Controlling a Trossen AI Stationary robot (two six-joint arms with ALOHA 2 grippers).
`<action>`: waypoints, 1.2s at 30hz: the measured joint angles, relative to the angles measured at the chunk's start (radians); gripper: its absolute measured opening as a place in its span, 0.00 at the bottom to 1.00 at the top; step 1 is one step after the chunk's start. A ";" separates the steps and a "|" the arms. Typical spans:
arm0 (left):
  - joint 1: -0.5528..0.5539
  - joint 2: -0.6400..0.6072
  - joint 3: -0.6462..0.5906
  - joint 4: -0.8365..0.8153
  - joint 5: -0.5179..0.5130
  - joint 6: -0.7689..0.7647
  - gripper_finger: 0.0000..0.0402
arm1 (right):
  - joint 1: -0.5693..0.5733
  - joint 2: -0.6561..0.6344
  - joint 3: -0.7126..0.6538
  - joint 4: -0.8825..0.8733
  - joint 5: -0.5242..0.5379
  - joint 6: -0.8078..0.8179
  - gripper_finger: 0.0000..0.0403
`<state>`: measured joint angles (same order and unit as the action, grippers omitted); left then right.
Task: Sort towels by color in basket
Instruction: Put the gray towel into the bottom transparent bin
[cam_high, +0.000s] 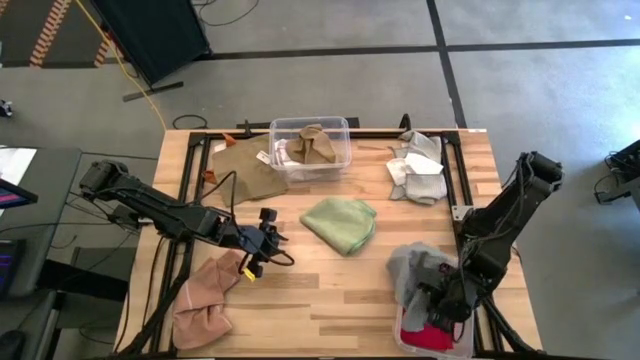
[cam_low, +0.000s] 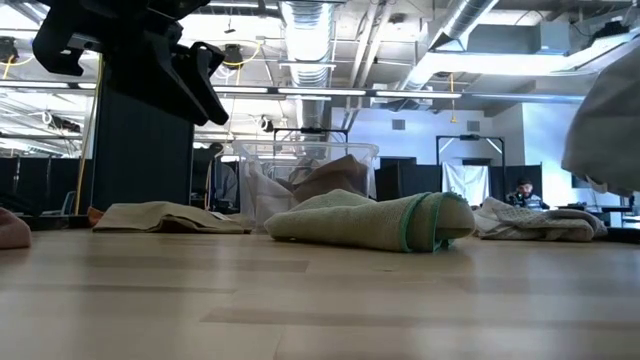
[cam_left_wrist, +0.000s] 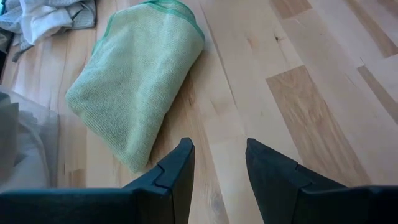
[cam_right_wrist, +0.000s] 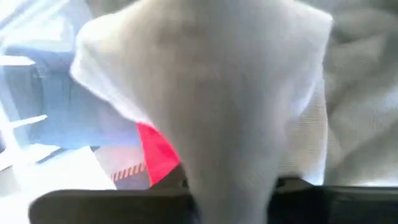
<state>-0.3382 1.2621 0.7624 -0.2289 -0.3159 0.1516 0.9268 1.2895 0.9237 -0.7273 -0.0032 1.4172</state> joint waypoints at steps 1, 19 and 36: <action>0.000 0.000 0.000 0.000 0.000 0.000 0.35 | 0.000 0.000 0.017 -0.017 0.001 -0.002 0.27; 0.001 0.004 -0.129 0.374 0.130 0.026 0.35 | 0.002 -0.001 0.281 -0.270 0.063 0.000 0.59; 0.085 0.601 0.193 0.873 0.183 0.155 0.38 | -0.086 0.006 0.398 -0.351 0.268 -0.227 0.58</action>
<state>-0.2528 1.8628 0.9555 0.6437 -0.1328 0.3065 0.8411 1.2956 1.3212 -1.0779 0.2649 1.1900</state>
